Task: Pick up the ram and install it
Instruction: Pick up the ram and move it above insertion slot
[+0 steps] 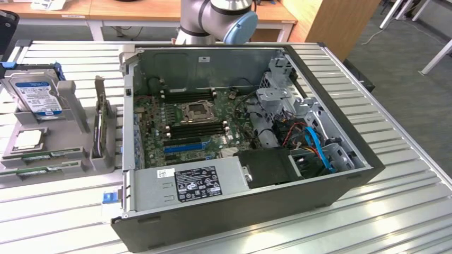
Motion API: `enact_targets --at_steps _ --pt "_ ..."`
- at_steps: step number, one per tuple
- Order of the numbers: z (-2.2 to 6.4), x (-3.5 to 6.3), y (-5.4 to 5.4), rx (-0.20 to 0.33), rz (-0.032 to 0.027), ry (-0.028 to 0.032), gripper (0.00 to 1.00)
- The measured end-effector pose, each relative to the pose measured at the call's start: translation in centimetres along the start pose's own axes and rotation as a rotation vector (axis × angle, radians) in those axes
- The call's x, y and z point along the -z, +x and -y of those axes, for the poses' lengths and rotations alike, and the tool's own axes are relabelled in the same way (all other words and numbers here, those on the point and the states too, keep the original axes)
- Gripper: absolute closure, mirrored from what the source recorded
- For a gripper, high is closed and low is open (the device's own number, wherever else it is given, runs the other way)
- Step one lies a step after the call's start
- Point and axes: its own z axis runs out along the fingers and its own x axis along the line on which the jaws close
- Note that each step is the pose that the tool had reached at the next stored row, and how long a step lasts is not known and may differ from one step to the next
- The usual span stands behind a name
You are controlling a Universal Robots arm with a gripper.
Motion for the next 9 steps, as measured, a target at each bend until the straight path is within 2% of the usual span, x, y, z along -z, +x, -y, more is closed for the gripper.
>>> enact_targets --at_steps 9 --pt "0.0 -0.01 0.0 0.063 -0.0029 -0.0015 0.9"
